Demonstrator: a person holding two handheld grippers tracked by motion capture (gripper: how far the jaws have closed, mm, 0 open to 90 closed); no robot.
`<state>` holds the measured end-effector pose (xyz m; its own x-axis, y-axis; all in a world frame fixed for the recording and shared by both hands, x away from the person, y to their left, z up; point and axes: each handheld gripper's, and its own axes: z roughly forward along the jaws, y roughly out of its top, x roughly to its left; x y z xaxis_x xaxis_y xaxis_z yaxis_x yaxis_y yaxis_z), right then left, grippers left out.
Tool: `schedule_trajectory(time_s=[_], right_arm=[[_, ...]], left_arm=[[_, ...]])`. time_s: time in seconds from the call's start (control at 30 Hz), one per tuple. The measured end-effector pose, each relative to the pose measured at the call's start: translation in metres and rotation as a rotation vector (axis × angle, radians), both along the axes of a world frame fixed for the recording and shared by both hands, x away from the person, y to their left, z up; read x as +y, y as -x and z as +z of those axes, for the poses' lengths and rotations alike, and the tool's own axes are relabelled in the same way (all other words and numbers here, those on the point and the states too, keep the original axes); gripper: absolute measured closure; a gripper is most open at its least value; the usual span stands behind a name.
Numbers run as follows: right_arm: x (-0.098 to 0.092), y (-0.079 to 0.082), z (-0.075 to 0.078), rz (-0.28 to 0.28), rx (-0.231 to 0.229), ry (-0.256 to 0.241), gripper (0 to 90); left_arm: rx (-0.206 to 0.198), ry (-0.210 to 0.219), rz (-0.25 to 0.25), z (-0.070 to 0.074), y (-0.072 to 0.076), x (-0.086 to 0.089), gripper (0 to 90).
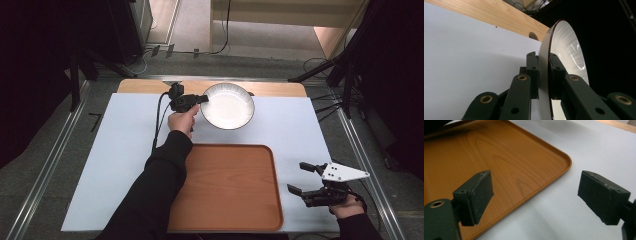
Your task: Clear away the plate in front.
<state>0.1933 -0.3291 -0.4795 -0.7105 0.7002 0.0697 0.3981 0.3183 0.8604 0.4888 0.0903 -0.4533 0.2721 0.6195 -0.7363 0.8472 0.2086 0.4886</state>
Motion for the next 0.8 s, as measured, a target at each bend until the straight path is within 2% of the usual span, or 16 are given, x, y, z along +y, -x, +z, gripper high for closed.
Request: schedule_trajectory(time_s=[0.2, 0.37, 0.47, 0.7, 0.8], right_arm=[[-0.001, 0.001, 0.0, -0.004, -0.001, -0.005, 13.6], [-0.001, 0.002, 0.0, -0.002, 0.001, 0.001, 13.6], [-0.002, 0.002, 0.0, -0.005, 0.003, -0.001, 13.6], [-0.002, 0.003, 0.0, -0.007, 0.002, 0.005, 13.6], [-0.002, 0.003, 0.0, -0.009, 0.001, 0.005, 13.6]], left_arm=[[0.015, 0.033, -0.051, 0.008, 0.011, 0.011, 82.3], [0.021, 0.036, -0.081, 0.009, 0.021, 0.02, 82.2], [0.02, 0.025, -0.096, 0.008, 0.027, 0.026, 81.9], [0.058, 0.059, -0.136, 0.002, 0.042, 0.041, 81.1], [0.054, 0.058, -0.149, 0.0, 0.048, 0.046, 81.1]])
